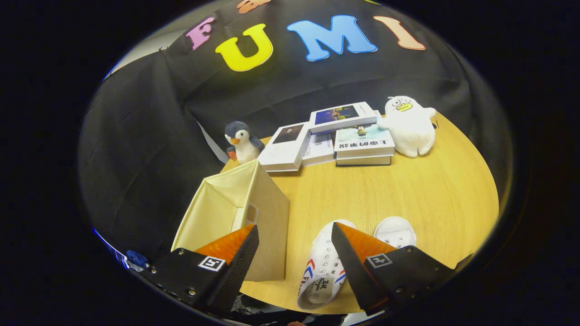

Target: Open the storage box then place both shoes into the box .Put the left shoe in first, then the right shoe, with the right side of both shoes facing outward in a uniform manner.

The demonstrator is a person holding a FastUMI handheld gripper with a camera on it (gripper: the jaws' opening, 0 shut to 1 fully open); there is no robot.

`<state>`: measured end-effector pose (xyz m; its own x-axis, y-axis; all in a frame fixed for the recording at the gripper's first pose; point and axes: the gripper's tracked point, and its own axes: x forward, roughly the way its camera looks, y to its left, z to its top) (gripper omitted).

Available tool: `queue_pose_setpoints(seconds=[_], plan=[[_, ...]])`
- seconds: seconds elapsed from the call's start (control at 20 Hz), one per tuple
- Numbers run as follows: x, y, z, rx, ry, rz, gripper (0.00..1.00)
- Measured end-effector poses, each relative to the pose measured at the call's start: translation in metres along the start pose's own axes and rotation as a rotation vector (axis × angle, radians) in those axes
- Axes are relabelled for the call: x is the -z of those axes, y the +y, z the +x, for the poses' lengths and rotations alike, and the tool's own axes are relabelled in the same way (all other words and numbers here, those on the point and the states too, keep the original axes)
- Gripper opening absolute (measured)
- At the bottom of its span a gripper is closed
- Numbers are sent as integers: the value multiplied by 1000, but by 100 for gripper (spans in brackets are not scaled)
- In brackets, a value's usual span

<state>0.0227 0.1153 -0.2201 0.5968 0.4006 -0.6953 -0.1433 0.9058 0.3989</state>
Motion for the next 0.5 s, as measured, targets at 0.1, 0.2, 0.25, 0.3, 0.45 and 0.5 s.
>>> queue_pose_setpoints(seconds=[0.1, 0.2, 0.25, 0.3, 0.45, 0.5], plan=[[14, -8, 5, -1, 40, 33, 98], [25, -17, 10, 1, 75, 69, 98], [31, -21, 11, 6, 91, 80, 98], [38, -24, 14, 10, 108, 92, 97], [53, -36, 23, 23, 153, 139, 97], [59, -39, 24, 27, 170, 166, 98]])
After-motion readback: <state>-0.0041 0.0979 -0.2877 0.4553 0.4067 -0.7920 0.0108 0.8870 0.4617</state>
